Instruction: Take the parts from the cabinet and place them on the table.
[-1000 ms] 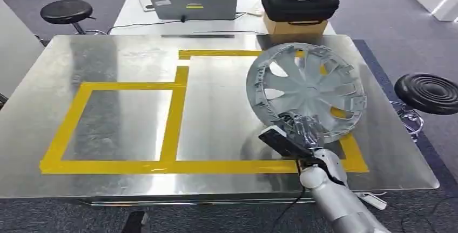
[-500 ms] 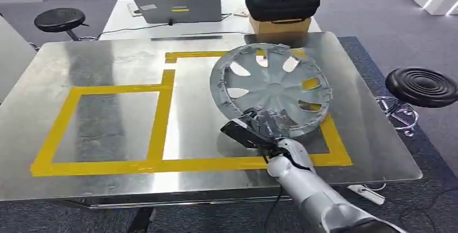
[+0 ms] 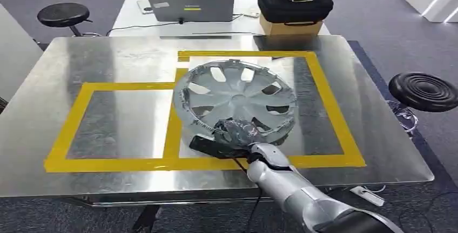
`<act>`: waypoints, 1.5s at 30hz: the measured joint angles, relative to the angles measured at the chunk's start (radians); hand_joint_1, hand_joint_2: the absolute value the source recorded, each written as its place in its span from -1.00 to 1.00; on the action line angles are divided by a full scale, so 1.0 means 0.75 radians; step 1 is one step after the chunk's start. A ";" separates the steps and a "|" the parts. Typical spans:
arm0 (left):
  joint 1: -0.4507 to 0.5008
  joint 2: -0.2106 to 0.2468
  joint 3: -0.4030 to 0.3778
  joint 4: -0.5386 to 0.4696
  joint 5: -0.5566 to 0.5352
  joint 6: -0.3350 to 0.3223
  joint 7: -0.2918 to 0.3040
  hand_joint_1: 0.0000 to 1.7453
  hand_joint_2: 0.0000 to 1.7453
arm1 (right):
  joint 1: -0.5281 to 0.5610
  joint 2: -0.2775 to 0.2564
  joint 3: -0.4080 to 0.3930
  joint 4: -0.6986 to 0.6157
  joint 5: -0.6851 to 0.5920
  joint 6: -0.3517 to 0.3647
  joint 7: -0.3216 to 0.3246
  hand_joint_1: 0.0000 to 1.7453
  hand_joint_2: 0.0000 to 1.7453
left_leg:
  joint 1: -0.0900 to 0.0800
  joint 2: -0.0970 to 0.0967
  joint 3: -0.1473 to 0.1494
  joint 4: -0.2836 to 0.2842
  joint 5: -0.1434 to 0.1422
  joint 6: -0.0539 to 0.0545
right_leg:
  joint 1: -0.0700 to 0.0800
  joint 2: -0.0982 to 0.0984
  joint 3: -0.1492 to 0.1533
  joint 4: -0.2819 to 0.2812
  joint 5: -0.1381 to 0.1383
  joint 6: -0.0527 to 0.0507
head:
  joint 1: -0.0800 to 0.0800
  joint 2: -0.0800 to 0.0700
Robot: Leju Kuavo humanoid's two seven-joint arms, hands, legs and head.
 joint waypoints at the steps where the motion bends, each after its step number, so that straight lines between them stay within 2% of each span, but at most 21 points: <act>1: -0.001 -0.001 -0.001 0.000 0.000 0.005 0.005 -1.00 1.00 | -0.006 0.005 0.005 0.005 0.009 -0.001 0.032 1.00 1.00 | 0.000 0.000 0.003 0.000 -0.002 -0.003 | 0.002 0.000 0.070 -0.130 0.047 -0.008 | 0.001 -0.001; 2: -0.001 -0.003 -0.001 0.000 -0.001 0.010 0.009 -1.00 1.00 | -0.012 0.008 0.012 0.012 0.020 -0.003 0.063 1.00 1.00 | -0.003 -0.001 0.003 0.002 -0.004 -0.010 | 0.005 0.002 0.099 -0.197 0.035 -0.012 | -0.001 -0.001; 7: 0.000 -0.004 -0.002 0.000 0.000 0.018 0.030 -1.00 1.00 | -0.024 0.031 0.063 0.037 0.072 -0.040 0.174 1.00 1.00 | 0.002 -0.006 0.000 -0.005 -0.002 -0.049 | 0.002 -0.009 0.112 -0.215 0.056 -0.041 | -0.002 0.000; 9: 0.000 -0.004 -0.002 0.000 0.001 0.012 0.033 -1.00 1.00 | -0.030 0.033 0.070 0.047 0.073 -0.035 0.195 1.00 1.00 | -0.001 -0.004 -0.050 0.097 -0.077 -0.061 | -0.001 -0.018 0.112 -0.219 0.058 -0.050 | -0.009 0.000; 14: 0.000 -0.004 -0.002 0.000 0.001 0.012 0.033 -1.00 1.00 | -0.030 0.033 0.071 0.048 0.073 -0.034 0.197 1.00 1.00 | -0.001 -0.004 -0.059 0.114 -0.087 -0.062 | -0.001 -0.019 0.112 -0.219 0.058 -0.050 | -0.009 -0.001; 15: 0.001 -0.003 -0.002 0.000 0.000 0.010 0.035 -1.00 1.00 | -0.030 0.034 0.073 0.050 0.074 -0.032 0.205 1.00 1.00 | 0.000 -0.004 -0.101 0.200 -0.130 -0.066 | -0.001 -0.022 0.111 -0.219 0.058 -0.050 | -0.009 0.000; 16: 0.003 -0.002 -0.002 0.000 -0.002 0.009 0.038 -1.00 1.00 | -0.031 0.034 0.075 0.053 0.076 -0.029 0.214 -1.00 -1.00 | 0.000 -0.004 -0.137 0.274 -0.161 -0.069 | -0.002 -0.024 0.110 -0.219 0.058 -0.050 | -0.009 0.000; 17: 0.007 0.001 -0.007 0.000 -0.021 0.014 0.043 -1.00 1.00 | -0.035 0.035 0.082 0.066 0.087 -0.020 0.239 -1.00 -1.00 | 0.002 -0.003 -0.200 0.394 -0.178 -0.079 | -0.006 -0.029 0.108 -0.218 0.057 -0.049 | -0.008 -0.001; 18: 0.010 0.005 -0.013 0.000 -0.029 0.020 0.045 -1.00 1.00 | -0.041 0.038 0.085 0.071 0.087 -0.016 0.249 -1.00 -1.00 | 0.010 -0.002 -0.122 0.234 -0.060 -0.087 | -0.017 -0.025 0.109 -0.217 0.058 -0.039 | -0.008 -0.001; 20: 0.009 0.004 -0.024 0.000 -0.033 0.022 0.044 -1.00 1.00 | -0.047 0.040 0.084 0.072 0.088 -0.014 0.256 -1.00 -1.00 | 0.027 0.010 -0.024 0.042 0.021 -0.109 | -0.019 -0.018 0.106 -0.207 0.053 -0.017 | -0.010 0.000; 22: 0.007 0.002 -0.032 0.000 -0.017 0.006 0.022 -1.00 1.00 | -0.059 0.039 0.083 0.075 0.087 -0.016 0.257 -1.00 -1.00 | 0.024 0.001 -0.017 0.013 -0.005 -0.071 | -0.009 -0.006 0.091 -0.195 0.050 0.001 | -0.009 0.000; 25: 0.007 0.003 -0.032 0.000 -0.007 -0.004 0.008 -1.00 1.00 | -0.055 0.038 0.082 0.080 0.087 -0.021 0.256 -1.00 -1.00 | 0.020 0.003 -0.015 0.014 -0.003 -0.039 | -0.018 -0.004 0.094 -0.211 0.053 0.019 | -0.008 -0.001; 27: 0.005 0.003 -0.032 0.000 -0.002 -0.004 0.003 -1.00 1.00 | -0.055 0.038 0.082 0.082 0.086 -0.025 0.254 -1.00 -1.00 | 0.020 0.005 -0.012 0.012 -0.002 -0.022 | -0.017 -0.008 0.058 -0.120 -0.012 0.020 | -0.004 0.000; 28: 0.005 0.003 -0.032 0.000 0.001 -0.004 0.002 -1.00 -1.00 | -0.052 0.038 0.083 0.083 0.086 -0.026 0.253 -1.00 -1.00 | 0.018 0.006 -0.015 0.012 -0.002 -0.017 | -0.015 -0.008 -0.001 0.004 -0.071 0.021 | 0.000 0.000; 30: 0.009 0.004 -0.032 0.000 0.003 -0.006 0.002 -1.00 -1.00 | -0.046 0.037 0.083 0.084 0.086 -0.032 0.250 -1.00 -1.00 | 0.012 0.006 -0.017 0.012 -0.003 -0.013 | -0.013 -0.007 -0.107 0.214 -0.141 0.019 | 0.001 0.000; 31: 0.011 0.004 -0.032 0.000 0.004 -0.006 0.002 -1.00 -1.00 | -0.046 0.037 0.083 0.084 0.086 -0.035 0.249 -1.00 -1.00 | 0.010 0.006 -0.016 0.012 -0.003 -0.012 | -0.011 -0.007 -0.122 0.233 -0.133 0.015 | 0.001 0.000; 33: 0.011 0.004 -0.031 0.000 0.006 -0.007 0.002 -1.00 -1.00 | -0.047 0.037 0.083 0.084 0.087 -0.048 0.247 -1.00 -1.00 | 0.010 0.002 -0.011 0.012 -0.005 -0.013 | -0.008 -0.007 -0.054 0.090 -0.036 0.003 | 0.002 0.000; 35: 0.010 0.004 -0.031 0.000 0.010 -0.009 0.000 -1.00 -1.00 | -0.051 0.037 0.083 0.084 0.094 -0.073 0.247 -1.00 -1.00 | 0.010 -0.001 -0.006 0.012 -0.008 -0.020 | -0.008 -0.005 0.073 -0.155 0.054 -0.007 | 0.003 0.000; 38: 0.009 0.004 -0.030 0.000 0.023 -0.008 -0.006 -1.00 -1.00 | -0.054 0.041 0.084 0.083 0.100 -0.138 0.251 -1.00 -1.00 | 0.004 -0.005 -0.012 0.007 -0.004 -0.047 | 0.000 -0.006 0.078 -0.178 0.045 -0.011 | -0.002 0.000; 41: 0.014 0.005 -0.028 0.000 0.045 -0.006 -0.014 -1.00 -1.00 | -0.052 0.037 0.072 0.058 0.125 -0.289 0.286 -1.00 -1.00 | 0.009 -0.003 -0.017 0.009 -0.011 -0.070 | -0.008 -0.007 0.077 -0.193 0.060 -0.039 | -0.001 0.000; 45: 0.024 0.009 -0.021 0.000 0.075 0.000 -0.033 -1.00 -1.00 | -0.027 0.011 0.056 -0.035 0.239 -0.469 0.381 -1.00 -1.00 | 0.006 -0.002 -0.195 0.371 -0.188 -0.078 | -0.006 -0.007 0.072 -0.193 0.060 -0.049 | -0.006 0.000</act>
